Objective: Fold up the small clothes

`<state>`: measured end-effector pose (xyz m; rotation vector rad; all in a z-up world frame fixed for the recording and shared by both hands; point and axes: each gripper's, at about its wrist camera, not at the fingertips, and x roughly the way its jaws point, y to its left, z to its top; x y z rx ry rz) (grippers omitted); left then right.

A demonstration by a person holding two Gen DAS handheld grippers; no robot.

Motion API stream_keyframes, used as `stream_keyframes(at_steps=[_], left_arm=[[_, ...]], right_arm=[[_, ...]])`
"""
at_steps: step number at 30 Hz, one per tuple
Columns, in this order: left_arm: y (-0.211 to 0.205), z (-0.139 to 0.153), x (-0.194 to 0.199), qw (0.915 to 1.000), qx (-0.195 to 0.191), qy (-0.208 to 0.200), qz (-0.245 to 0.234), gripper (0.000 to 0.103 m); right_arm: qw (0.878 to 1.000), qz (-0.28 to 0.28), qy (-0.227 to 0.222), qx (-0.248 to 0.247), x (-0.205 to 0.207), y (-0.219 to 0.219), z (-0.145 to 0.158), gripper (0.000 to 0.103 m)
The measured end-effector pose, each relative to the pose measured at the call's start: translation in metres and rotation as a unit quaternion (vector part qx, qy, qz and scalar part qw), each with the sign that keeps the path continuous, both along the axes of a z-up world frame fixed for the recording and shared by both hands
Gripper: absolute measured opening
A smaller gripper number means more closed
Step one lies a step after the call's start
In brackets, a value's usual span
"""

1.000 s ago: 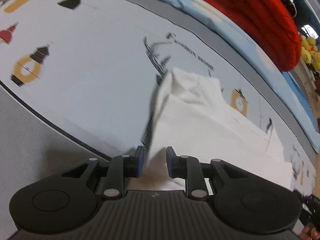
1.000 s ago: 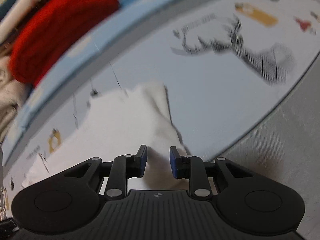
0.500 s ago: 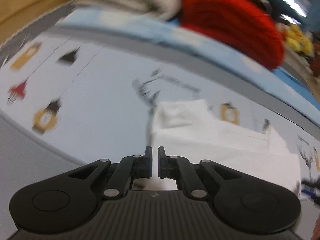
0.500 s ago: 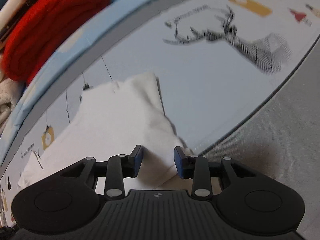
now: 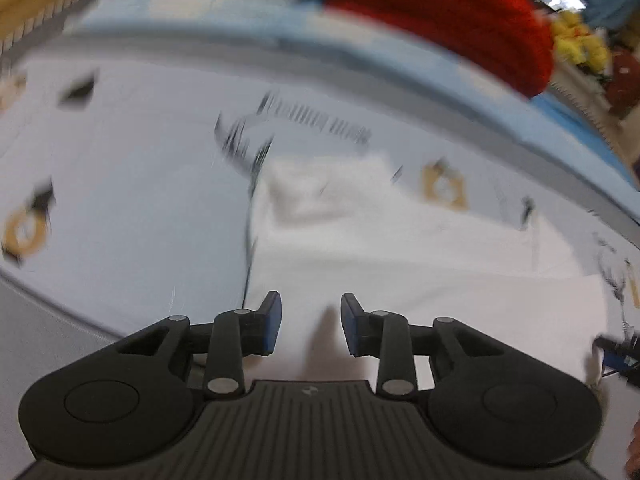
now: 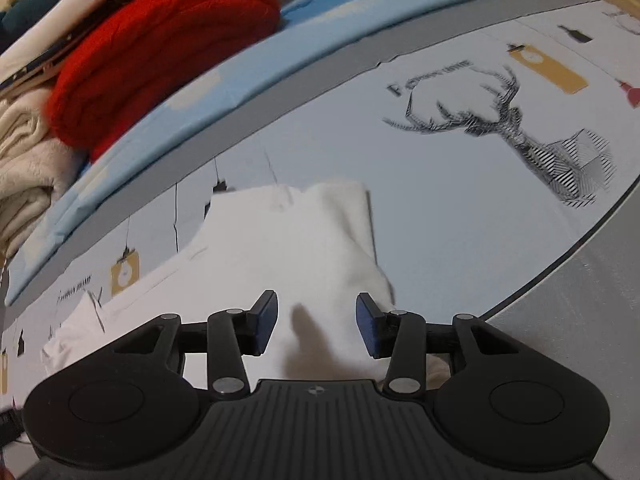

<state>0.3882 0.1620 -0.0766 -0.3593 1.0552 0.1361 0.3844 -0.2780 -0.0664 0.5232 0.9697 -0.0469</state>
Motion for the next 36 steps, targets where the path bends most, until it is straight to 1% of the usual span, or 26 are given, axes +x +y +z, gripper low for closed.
stream_keyframes(at_steps=[1, 2, 3, 6, 8, 10, 11, 12, 14, 16, 17, 18, 19, 20, 21, 22, 23, 24, 26, 27, 28, 29, 31, 32, 34, 36], left_arm=[[0.005, -0.007, 0.002, 0.9997, -0.013, 0.015, 0.011, 0.035], [0.008, -0.008, -0.001, 0.9996, -0.014, 0.012, 0.019, 0.035], [0.008, -0.003, 0.000, 0.9998, -0.005, 0.008, 0.019, 0.035], [0.005, 0.013, 0.000, 0.9996, 0.013, -0.026, 0.001, 0.036], [0.003, 0.006, 0.002, 0.9998, 0.003, -0.017, -0.008, 0.036], [0.008, -0.007, 0.004, 0.9995, -0.023, 0.015, -0.018, 0.035], [0.009, -0.009, 0.004, 0.9993, -0.021, 0.017, -0.025, 0.035], [0.007, -0.004, 0.003, 0.9993, -0.008, 0.014, -0.033, 0.035], [0.004, 0.009, 0.001, 0.9988, 0.004, -0.004, -0.048, 0.036], [0.001, 0.014, -0.001, 0.9982, -0.006, -0.011, -0.058, 0.036], [-0.001, 0.013, -0.001, 0.9978, -0.016, -0.004, -0.064, 0.036], [-0.003, 0.009, 0.000, 0.9972, -0.024, 0.009, -0.070, 0.036], [-0.005, 0.005, -0.001, 0.9963, -0.028, 0.023, -0.077, 0.036], [-0.009, 0.001, -0.001, 0.9952, -0.025, 0.038, -0.087, 0.036], [-0.012, 0.002, -0.005, 0.9950, -0.012, 0.043, -0.089, 0.036], [-0.014, 0.007, -0.010, 0.9957, 0.005, 0.036, -0.085, 0.036], [-0.019, 0.022, -0.018, 0.9960, 0.023, 0.013, -0.085, 0.036], [-0.023, 0.034, -0.025, 0.9953, 0.030, -0.010, -0.091, 0.036], [-0.033, 0.063, -0.043, 0.9916, 0.032, -0.072, -0.102, 0.036], [-0.038, 0.079, -0.058, 0.9874, 0.036, -0.112, -0.106, 0.036], [-0.043, 0.091, -0.070, 0.9830, 0.044, -0.142, -0.108, 0.036], [-0.050, 0.096, -0.077, 0.9797, 0.055, -0.160, -0.108, 0.036], [-0.058, 0.114, -0.103, 0.9754, 0.079, -0.181, -0.097, 0.036], [-0.060, 0.120, -0.116, 0.9749, 0.075, -0.188, -0.093, 0.036], [-0.063, 0.132, -0.145, 0.9733, 0.068, -0.198, -0.094, 0.036], [-0.067, 0.141, -0.176, 0.9707, 0.079, -0.205, -0.096, 0.036]], right_arm=[[1.000, 0.001, 0.019, -0.003, 0.003, -0.001, -0.009, 0.046], [0.999, -0.003, 0.043, -0.019, 0.006, -0.002, -0.019, 0.046], [0.998, -0.004, 0.051, -0.030, 0.007, -0.003, -0.024, 0.045], [0.998, 0.004, 0.032, -0.050, 0.009, 0.005, -0.013, 0.046], [0.999, 0.013, 0.014, -0.043, 0.011, 0.007, -0.009, 0.049], [0.998, 0.020, 0.027, -0.048, 0.016, 0.008, -0.016, 0.049], [0.998, 0.015, 0.044, -0.046, 0.017, 0.006, -0.023, 0.050], [0.998, 0.005, 0.045, -0.044, 0.017, 0.005, -0.027, 0.049], [0.998, -0.004, 0.043, -0.050, 0.017, 0.006, -0.020, 0.049], [0.999, 0.003, 0.014, -0.040, 0.013, 0.008, -0.007, 0.049], [0.999, 0.016, 0.009, -0.043, 0.014, 0.010, -0.005, 0.049], [0.998, 0.024, 0.023, -0.049, 0.015, 0.010, -0.008, 0.049], [0.997, 0.021, 0.051, -0.050, 0.015, 0.007, -0.017, 0.049], [0.997, 0.012, 0.068, -0.045, 0.014, 0.002, -0.023, 0.049], [0.997, 0.006, 0.066, -0.032, 0.011, -0.003, -0.023, 0.048], [0.997, 0.003, 0.064, -0.032, 0.009, -0.004, -0.017, 0.048], [0.998, 0.001, 0.057, -0.039, 0.006, -0.004, -0.006, 0.048], [0.998, 0.002, 0.039, -0.045, 0.002, -0.004, 0.006, 0.048], [0.998, 0.009, -0.016, -0.061, -0.008, -0.002, 0.035, 0.048], [0.996, 0.014, -0.045, -0.073, -0.015, 0.000, 0.050, 0.048], [0.993, 0.021, -0.079, -0.087, -0.023, 0.003, 0.066, 0.048], [0.989, 0.027, -0.109, -0.100, -0.032, 0.003, 0.079, 0.048], [0.980, 0.033, -0.156, -0.119, -0.054, 0.007, 0.103, 0.048], [0.976, 0.035, -0.175, -0.123, -0.067, 0.006, 0.114, 0.048], [0.972, 0.043, -0.195, -0.121, -0.094, 0.003, 0.131, 0.048], [0.971, 0.060, -0.208, -0.105, -0.121, -0.004, 0.144, 0.048]])
